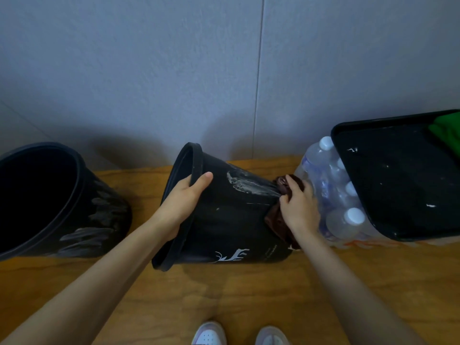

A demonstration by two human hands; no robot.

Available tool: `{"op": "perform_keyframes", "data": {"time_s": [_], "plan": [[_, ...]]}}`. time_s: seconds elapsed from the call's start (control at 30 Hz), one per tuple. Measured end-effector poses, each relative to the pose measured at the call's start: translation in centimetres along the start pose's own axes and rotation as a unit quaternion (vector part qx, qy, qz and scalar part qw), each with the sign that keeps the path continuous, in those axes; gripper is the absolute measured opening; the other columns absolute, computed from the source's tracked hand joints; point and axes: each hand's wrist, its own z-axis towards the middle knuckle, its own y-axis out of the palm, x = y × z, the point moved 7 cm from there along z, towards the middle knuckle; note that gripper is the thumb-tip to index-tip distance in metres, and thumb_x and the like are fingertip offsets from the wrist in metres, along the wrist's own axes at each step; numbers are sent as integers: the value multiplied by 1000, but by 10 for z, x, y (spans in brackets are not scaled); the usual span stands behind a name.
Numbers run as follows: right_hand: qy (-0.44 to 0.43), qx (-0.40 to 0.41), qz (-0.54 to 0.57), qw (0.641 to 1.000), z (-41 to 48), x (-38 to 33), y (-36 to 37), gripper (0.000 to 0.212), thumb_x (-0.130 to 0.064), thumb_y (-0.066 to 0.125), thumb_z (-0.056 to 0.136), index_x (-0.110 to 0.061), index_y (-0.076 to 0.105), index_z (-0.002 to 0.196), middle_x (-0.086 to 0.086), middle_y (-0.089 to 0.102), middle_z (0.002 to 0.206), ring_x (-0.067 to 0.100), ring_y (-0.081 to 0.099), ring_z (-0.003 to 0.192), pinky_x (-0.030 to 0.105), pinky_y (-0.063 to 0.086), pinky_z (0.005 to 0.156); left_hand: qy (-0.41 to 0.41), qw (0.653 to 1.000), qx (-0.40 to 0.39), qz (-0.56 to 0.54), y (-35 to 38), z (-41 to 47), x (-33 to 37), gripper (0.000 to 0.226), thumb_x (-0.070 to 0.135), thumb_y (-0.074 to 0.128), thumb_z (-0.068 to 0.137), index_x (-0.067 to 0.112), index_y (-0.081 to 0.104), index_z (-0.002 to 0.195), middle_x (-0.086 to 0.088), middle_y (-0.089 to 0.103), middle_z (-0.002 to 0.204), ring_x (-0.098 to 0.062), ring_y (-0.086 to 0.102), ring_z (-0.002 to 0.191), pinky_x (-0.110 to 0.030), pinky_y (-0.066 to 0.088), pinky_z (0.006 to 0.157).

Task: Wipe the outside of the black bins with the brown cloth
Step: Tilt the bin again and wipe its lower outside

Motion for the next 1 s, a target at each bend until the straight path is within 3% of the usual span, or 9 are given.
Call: {"op": "perform_keyframes", "data": {"time_s": [0.17,0.3,0.4,0.5,0.6,0.67,0.83,0.93,1.0], "plan": [[-116,-10,62,991,-30,-95,4,56,-24,50,93,-35,29,144,2,19,154,24,30,137,38,41,104,15,1000,-8,15,3,-4,3,20,37,43,95,27,60,89,4,67,87,-12,65,82,-23,47,68],[-193,-4,80,978,-51,-146,4,55,-25,48,94,-34,28,144,1,20,154,23,31,136,37,41,102,26,999,-9,25,9,-8,6,23,40,40,95,29,59,88,6,67,80,0,66,61,-10,47,50],[-205,13,66,977,-40,-125,3,54,-27,48,93,-36,29,143,0,23,152,23,36,132,37,45,98,21,999,-19,26,9,-8,6,24,40,40,95,28,59,87,7,67,81,-3,65,68,-19,46,62],[-102,5,-2,995,-5,-55,6,52,-27,47,93,-35,31,142,2,25,152,25,35,134,41,43,100,21,999,-18,19,7,-9,3,20,40,41,95,31,58,88,9,65,89,-8,61,85,-26,44,74],[11,-9,-50,999,16,18,2,48,-26,45,94,-31,35,141,8,29,149,31,35,133,51,42,100,31,998,-40,32,11,-11,2,18,39,41,95,31,57,93,9,64,94,-9,61,90,-22,44,74],[38,-16,-48,998,16,37,3,46,-23,45,95,-28,38,140,10,31,148,33,36,132,52,41,100,43,997,-54,42,14,-11,3,18,38,41,94,30,58,93,10,65,92,-5,62,86,-19,44,71],[-25,25,-4,999,1,0,11,47,-21,47,94,-29,39,139,5,32,149,26,38,133,46,41,103,60,995,-66,52,9,-14,4,20,37,42,93,29,60,97,9,68,93,-3,64,86,-17,45,73],[-106,29,72,991,-14,-70,6,48,-19,47,94,-30,38,140,-1,30,151,19,36,134,33,36,104,61,993,-72,68,10,-13,2,23,38,41,94,26,61,96,6,68,93,-7,64,88,-22,46,79],[-160,34,106,981,-28,-114,0,47,-19,47,94,-30,39,140,-1,31,150,18,36,134,32,37,104,70,992,-72,80,10,-14,2,25,39,40,94,24,61,90,5,66,87,-5,64,81,-22,45,76]]}}
